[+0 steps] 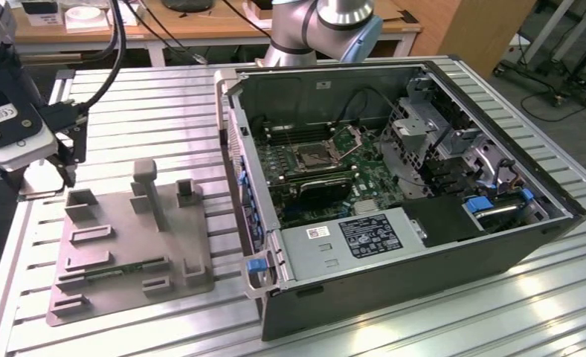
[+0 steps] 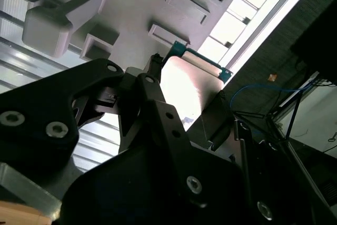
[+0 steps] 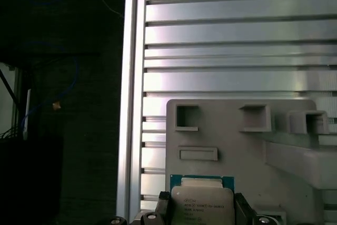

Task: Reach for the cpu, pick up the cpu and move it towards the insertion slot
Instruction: 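Pick up the cpu and move it towards the insertion slot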

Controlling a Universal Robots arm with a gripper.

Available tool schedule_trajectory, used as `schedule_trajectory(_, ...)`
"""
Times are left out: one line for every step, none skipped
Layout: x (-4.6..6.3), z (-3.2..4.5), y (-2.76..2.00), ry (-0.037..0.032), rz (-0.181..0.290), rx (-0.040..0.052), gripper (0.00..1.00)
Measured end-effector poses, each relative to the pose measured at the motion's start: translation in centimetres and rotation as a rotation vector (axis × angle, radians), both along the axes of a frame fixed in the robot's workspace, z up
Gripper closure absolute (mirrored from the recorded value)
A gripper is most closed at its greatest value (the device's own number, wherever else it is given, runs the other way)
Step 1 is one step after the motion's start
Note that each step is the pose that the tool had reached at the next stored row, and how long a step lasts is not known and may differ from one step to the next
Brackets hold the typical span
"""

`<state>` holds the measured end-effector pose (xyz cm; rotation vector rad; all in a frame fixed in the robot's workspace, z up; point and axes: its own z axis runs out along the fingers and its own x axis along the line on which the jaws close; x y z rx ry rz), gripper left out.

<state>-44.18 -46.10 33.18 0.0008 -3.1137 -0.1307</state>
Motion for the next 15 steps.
schedule_trajectory(0.0, 0.17, 0.00, 0.0001, 0.000, 0.0000, 0.45)
schedule_trajectory(0.0, 0.33, 0.00, 0.0001, 0.000, 0.0001, 0.45)
schedule_trajectory(0.0, 0.50, 0.00, 0.0001, 0.000, 0.0003, 0.45)
schedule_trajectory(0.0, 0.68, 0.00, 0.0000, 0.000, 0.0006, 0.45)
schedule_trajectory(0.0, 0.87, 0.00, 0.0000, 0.000, 0.0010, 0.45)
schedule_trajectory(0.0, 1.06, 0.00, 0.0001, 0.000, 0.0013, 0.45)
schedule_trajectory(0.0, 1.23, 0.00, 0.0000, 0.000, 0.0017, 0.45)
schedule_trajectory(0.0, 1.41, 0.00, 0.0001, 0.000, 0.0021, 0.45)
schedule_trajectory(0.0, 1.57, 0.00, 0.0000, 0.000, 0.0025, 0.45)
schedule_trajectory(0.0, 1.71, 0.00, 0.0001, 0.000, 0.0027, 0.45)
schedule_trajectory(0.0, 1.70, -0.01, 0.0003, 0.000, 0.0037, 0.45)
schedule_trajectory(0.0, 1.70, -0.01, 0.0003, 0.000, 0.0037, 0.45)
schedule_trajectory(0.0, 1.70, -0.01, 0.0002, 0.000, 0.0037, 0.45)
schedule_trajectory(0.0, 1.71, -0.01, 0.0003, 0.000, 0.0037, 0.45)
schedule_trajectory(0.0, 1.71, -0.01, 0.0004, 0.000, 0.0038, 0.45)
